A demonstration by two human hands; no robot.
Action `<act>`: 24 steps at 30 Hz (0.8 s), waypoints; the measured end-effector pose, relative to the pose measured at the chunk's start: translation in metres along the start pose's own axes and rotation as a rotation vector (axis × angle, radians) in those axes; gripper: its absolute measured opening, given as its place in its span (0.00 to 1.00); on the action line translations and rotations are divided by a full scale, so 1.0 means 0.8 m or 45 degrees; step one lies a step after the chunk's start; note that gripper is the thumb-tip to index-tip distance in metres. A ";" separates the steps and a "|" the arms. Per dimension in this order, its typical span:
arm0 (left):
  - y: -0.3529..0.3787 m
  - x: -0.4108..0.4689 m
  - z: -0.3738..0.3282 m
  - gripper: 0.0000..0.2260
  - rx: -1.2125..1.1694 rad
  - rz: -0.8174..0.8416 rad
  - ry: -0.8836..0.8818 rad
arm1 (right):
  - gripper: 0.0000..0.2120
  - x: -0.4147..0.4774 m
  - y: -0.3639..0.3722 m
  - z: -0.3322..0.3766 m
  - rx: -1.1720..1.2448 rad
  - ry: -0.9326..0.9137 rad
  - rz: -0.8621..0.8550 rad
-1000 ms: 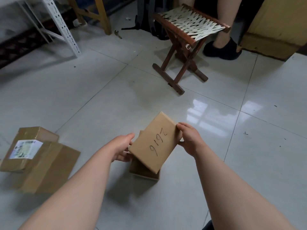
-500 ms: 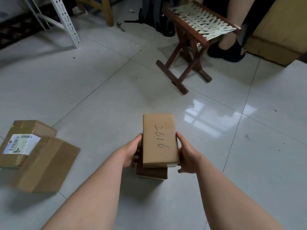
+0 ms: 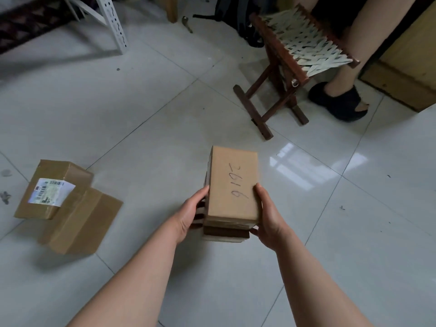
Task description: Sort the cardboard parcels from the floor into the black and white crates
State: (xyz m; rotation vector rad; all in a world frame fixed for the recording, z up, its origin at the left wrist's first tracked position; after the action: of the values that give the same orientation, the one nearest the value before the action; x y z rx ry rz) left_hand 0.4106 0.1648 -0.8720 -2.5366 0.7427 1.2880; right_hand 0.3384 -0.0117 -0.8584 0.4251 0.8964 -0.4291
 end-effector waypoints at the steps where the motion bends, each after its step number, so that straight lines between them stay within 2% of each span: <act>1: -0.001 -0.019 -0.013 0.25 -0.023 -0.001 0.004 | 0.27 -0.017 0.005 0.016 -0.011 -0.001 0.001; 8: -0.034 -0.196 -0.130 0.30 -0.073 -0.096 0.082 | 0.26 -0.170 0.078 0.136 -0.100 -0.085 0.071; 15: -0.084 -0.451 -0.226 0.27 -0.234 -0.303 0.151 | 0.26 -0.390 0.203 0.240 -0.270 -0.125 0.199; 20: -0.106 -0.653 -0.265 0.35 -0.362 -0.471 0.193 | 0.29 -0.558 0.288 0.292 -0.470 -0.160 0.354; 24: -0.121 -0.810 -0.256 0.33 -0.444 -0.644 0.211 | 0.27 -0.680 0.355 0.292 -0.671 -0.175 0.522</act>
State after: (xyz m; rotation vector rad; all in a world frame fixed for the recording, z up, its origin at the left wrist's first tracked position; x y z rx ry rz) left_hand 0.2838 0.3899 -0.2359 -2.8580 -0.1272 1.1123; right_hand 0.3380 0.2000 -0.2366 0.0842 0.7302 0.1572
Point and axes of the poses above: each hand's wrist, its own x-axis towards the middle knuckle, its own y-axis out of the palm, z = x × y, the point moved 2 cm from there along x, towards the middle knuckle, and after that the axes turned 9 degrees about x, right-handed, at the moved point
